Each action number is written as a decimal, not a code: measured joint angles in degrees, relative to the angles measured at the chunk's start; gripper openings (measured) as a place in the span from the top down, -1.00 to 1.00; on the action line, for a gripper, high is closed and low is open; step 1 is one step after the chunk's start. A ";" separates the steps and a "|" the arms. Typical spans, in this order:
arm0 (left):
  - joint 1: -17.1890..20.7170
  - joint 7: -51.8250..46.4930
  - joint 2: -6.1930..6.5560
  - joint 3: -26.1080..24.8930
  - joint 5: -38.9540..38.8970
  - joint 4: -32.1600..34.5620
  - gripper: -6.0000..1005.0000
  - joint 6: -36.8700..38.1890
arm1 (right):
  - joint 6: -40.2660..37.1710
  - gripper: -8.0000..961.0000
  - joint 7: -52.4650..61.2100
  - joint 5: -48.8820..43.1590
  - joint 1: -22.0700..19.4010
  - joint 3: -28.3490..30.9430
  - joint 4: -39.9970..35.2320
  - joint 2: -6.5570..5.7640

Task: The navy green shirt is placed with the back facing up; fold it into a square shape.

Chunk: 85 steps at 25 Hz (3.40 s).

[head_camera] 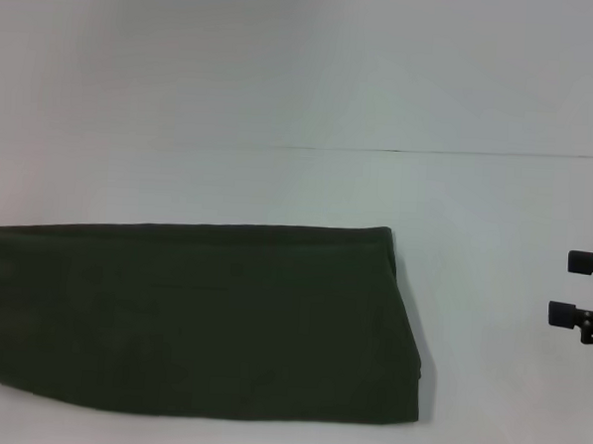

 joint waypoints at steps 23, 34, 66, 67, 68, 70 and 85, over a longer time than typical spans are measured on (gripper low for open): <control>-27.36 1.14 -15.27 30.54 -18.50 -21.84 0.94 -13.44 | 8.69 -0.94 2.99 0.02 -2.29 2.08 2.93 -0.60; -29.24 -2.45 -16.56 38.22 -24.38 -30.47 0.89 -19.35 | 10.34 -0.94 3.67 -0.58 -1.91 1.65 3.25 -0.70; -11.47 49.94 -17.12 49.83 -49.82 -29.45 -0.86 -16.01 | 12.17 -0.94 5.62 -0.61 -0.22 1.69 3.94 -0.78; -11.85 49.99 -17.12 50.04 -50.00 -30.11 -0.86 -16.13 | 12.17 -0.94 5.76 -0.60 -0.20 1.68 3.95 -0.78; -12.47 50.13 -17.14 50.31 -50.44 -31.06 -0.85 -15.98 | 12.19 -0.94 5.84 -0.60 -0.17 1.68 3.95 -0.78; -13.86 50.39 -17.18 50.99 -51.60 -32.97 -0.85 -15.20 | 12.22 -0.94 5.88 -0.60 -0.07 1.66 3.96 -0.79; -16.91 52.86 -17.17 54.98 -61.54 -34.07 -0.86 -12.12 | 12.74 -0.94 6.06 -0.69 0.38 1.23 4.05 -0.74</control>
